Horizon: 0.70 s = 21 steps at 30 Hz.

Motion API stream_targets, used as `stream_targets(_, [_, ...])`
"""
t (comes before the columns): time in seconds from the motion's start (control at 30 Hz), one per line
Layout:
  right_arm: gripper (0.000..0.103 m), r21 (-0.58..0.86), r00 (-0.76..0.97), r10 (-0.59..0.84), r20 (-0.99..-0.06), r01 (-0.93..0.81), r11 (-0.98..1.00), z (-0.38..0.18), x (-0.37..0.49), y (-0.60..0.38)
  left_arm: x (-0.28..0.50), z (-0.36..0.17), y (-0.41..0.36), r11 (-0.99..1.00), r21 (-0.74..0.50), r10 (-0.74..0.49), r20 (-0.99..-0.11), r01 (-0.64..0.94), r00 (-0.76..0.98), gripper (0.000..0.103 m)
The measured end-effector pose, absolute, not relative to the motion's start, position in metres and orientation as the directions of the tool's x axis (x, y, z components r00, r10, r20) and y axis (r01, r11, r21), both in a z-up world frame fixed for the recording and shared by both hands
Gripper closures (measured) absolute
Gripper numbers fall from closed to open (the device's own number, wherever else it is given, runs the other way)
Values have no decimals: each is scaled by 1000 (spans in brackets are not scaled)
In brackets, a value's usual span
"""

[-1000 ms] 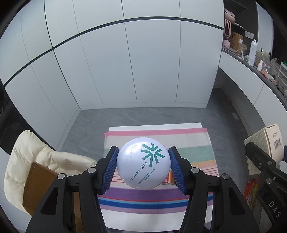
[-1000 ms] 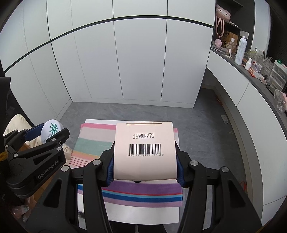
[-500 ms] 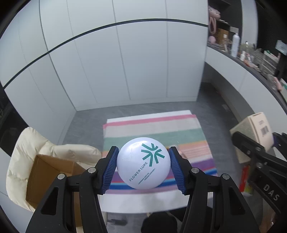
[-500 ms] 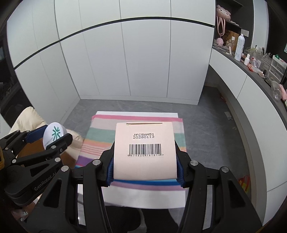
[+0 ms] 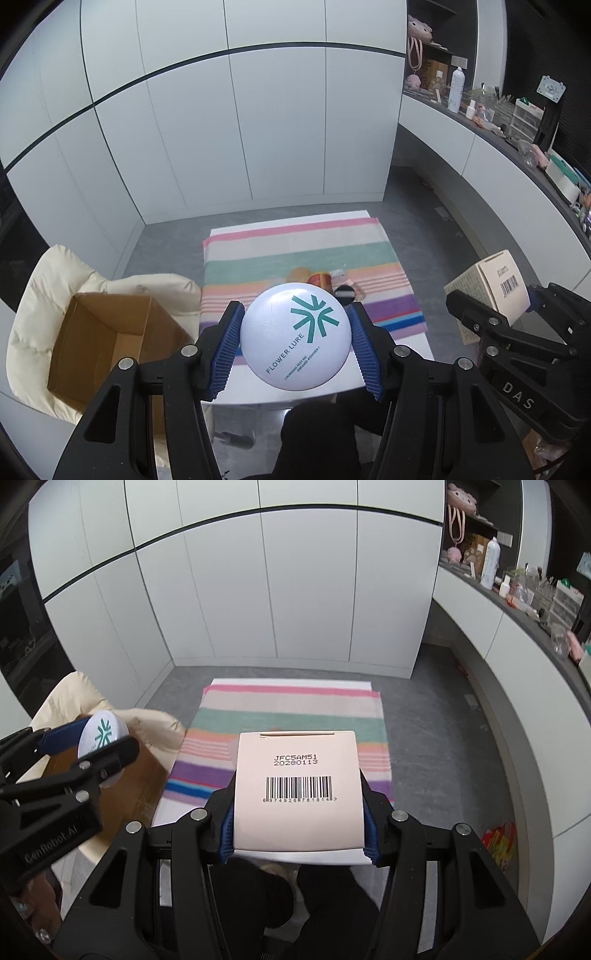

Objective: Organize objects
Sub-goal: 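Carry the compact and barcode box with both grippers over the cardboard box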

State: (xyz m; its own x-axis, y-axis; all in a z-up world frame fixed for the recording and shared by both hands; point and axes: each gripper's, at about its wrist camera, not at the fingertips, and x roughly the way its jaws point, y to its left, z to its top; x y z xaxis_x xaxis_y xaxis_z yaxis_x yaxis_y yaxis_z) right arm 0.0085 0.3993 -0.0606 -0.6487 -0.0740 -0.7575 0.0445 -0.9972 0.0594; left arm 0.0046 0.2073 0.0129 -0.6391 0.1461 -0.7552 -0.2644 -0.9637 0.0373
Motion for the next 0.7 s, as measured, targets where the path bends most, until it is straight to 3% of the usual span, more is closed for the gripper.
stream_targets(0.43, [49, 96, -623, -74, -779, -3, -995, -86, 79, 419, 39, -30, 140, -996, 28, 31, -788, -86, -614, 45])
stream_targets(0.7, [49, 81, -581, -49, -813, -30, -996, -102, 79, 428, 35, -44, 130, -997, 14, 36, -817, -81, -576, 45])
